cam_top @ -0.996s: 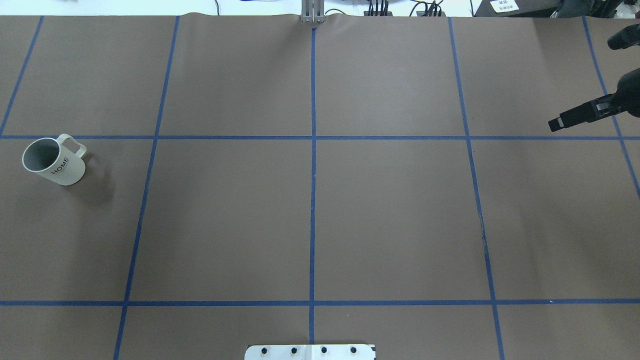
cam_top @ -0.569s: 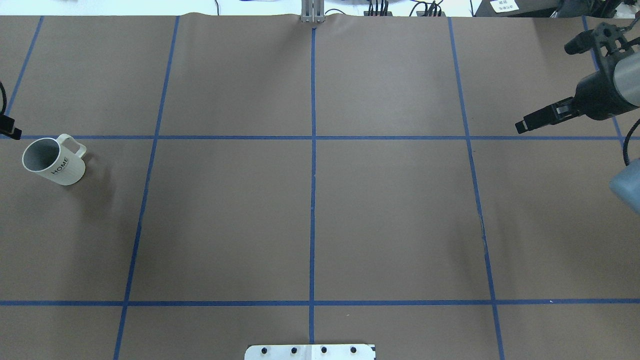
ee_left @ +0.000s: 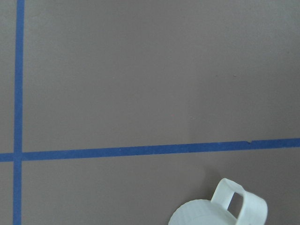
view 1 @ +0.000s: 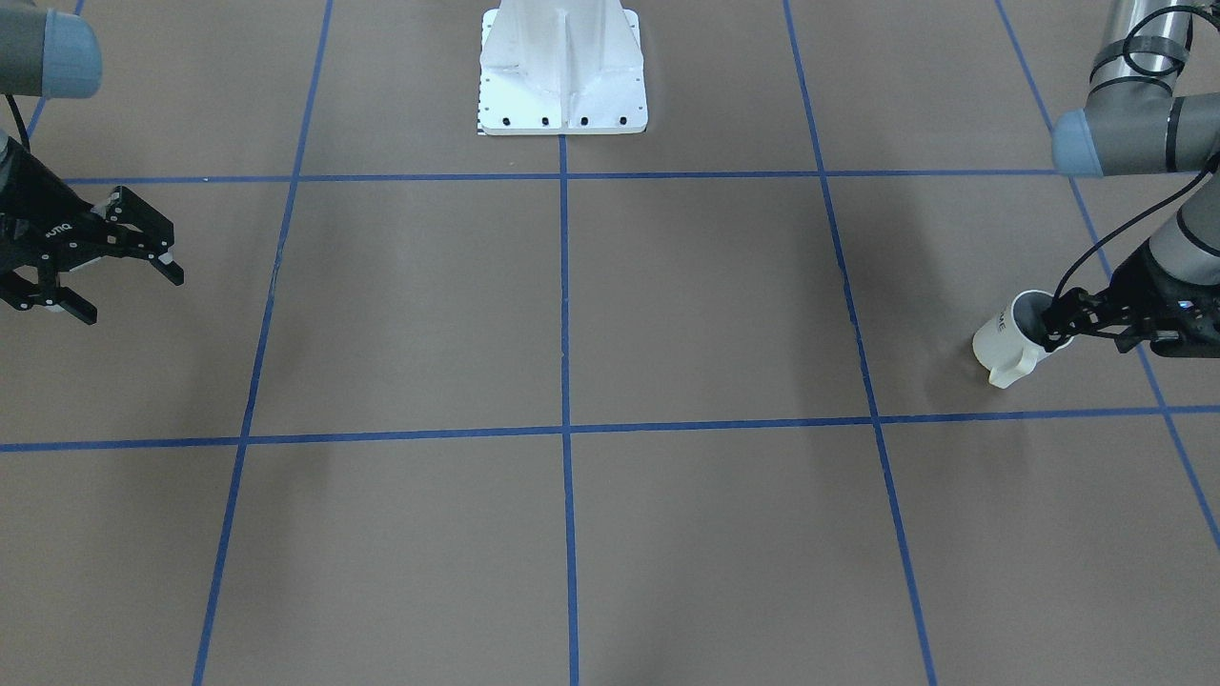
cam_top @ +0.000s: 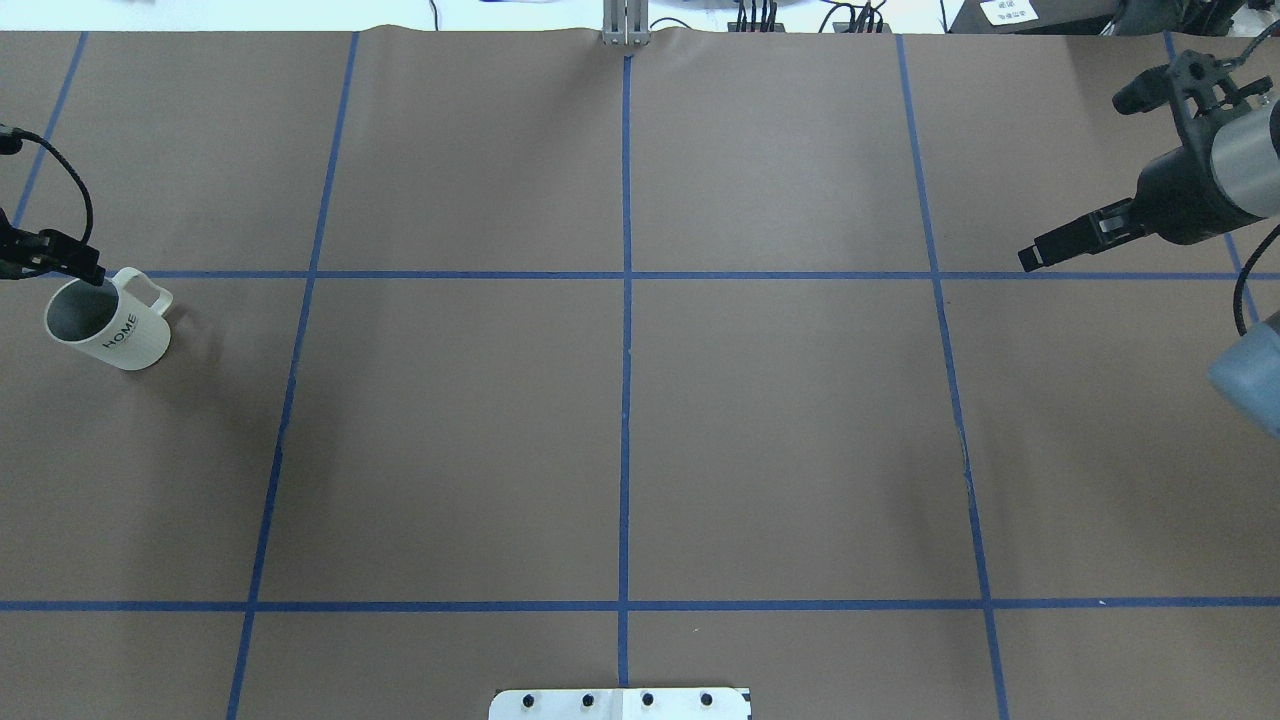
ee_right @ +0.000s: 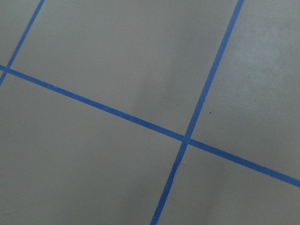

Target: Left arm hands cup to right arm to dump lemon

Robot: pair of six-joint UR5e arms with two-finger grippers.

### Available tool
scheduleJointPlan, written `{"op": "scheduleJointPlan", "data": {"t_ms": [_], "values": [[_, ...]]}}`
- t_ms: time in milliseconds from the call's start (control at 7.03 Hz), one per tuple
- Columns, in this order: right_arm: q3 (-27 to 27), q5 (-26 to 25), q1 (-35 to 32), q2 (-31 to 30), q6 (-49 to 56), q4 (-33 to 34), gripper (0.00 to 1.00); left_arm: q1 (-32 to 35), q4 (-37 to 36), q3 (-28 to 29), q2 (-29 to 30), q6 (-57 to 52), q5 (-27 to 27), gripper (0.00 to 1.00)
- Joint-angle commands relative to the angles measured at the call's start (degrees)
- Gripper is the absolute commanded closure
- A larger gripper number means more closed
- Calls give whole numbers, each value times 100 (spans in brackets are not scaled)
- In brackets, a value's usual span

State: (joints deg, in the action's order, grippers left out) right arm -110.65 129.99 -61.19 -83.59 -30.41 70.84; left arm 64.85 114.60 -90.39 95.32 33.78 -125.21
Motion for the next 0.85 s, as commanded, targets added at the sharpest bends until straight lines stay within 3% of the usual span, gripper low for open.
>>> {"op": "scheduleJointPlan", "data": {"t_ms": [0,284,427,569,711], "values": [[-36,-9,2,0,0,0,1,1,18,-163,-196,-12,-441,0],[-27,-18,19,9,-70,0,1,-7,114,-252,-486,-117,-426,1],[-36,-18,37,9,-123,-9,1,-7,150,-252,-531,-135,-417,18],[-62,-18,37,9,-132,-9,1,-16,150,-208,-497,-109,-443,51],[-62,-18,37,9,-141,-9,1,-25,150,-208,-462,-48,-452,61]]}}
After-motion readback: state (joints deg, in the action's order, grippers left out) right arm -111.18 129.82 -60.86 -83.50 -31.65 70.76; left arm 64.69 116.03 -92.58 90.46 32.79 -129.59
